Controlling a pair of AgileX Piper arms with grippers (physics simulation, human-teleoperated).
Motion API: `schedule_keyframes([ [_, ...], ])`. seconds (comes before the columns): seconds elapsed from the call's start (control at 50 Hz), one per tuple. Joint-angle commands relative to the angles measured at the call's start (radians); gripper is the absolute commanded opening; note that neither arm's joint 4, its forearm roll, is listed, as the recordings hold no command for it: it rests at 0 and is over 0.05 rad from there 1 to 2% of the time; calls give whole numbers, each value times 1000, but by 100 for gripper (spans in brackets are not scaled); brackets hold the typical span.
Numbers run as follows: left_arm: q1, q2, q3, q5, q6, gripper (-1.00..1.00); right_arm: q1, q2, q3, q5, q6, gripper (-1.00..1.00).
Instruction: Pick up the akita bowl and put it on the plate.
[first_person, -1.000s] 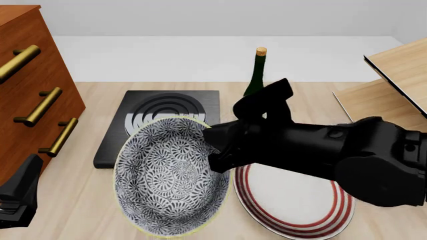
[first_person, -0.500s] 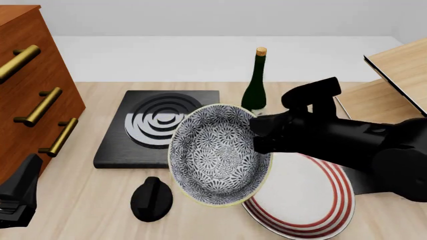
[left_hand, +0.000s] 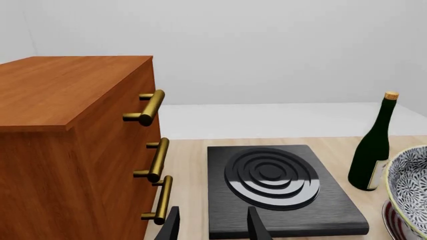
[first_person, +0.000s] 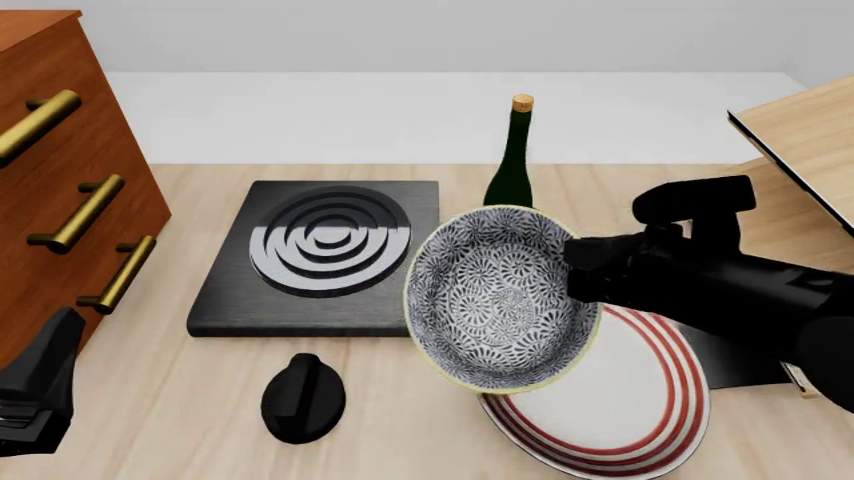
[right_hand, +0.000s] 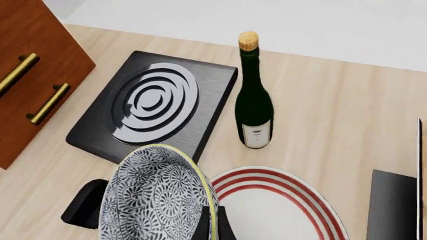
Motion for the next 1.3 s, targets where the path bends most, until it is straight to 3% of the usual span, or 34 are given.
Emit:
schedule_keyframes([
  [0.02, 0, 0, 1, -2, 0, 100, -70, -11, 27, -19, 8, -100],
  [0.6, 0, 0, 1, -1, 0, 100, -201, 84, 77, -110, 9, -100],
  [1.3, 1, 1, 0, -1, 0, 100, -277, 83, 177, -174, 28, -100],
])
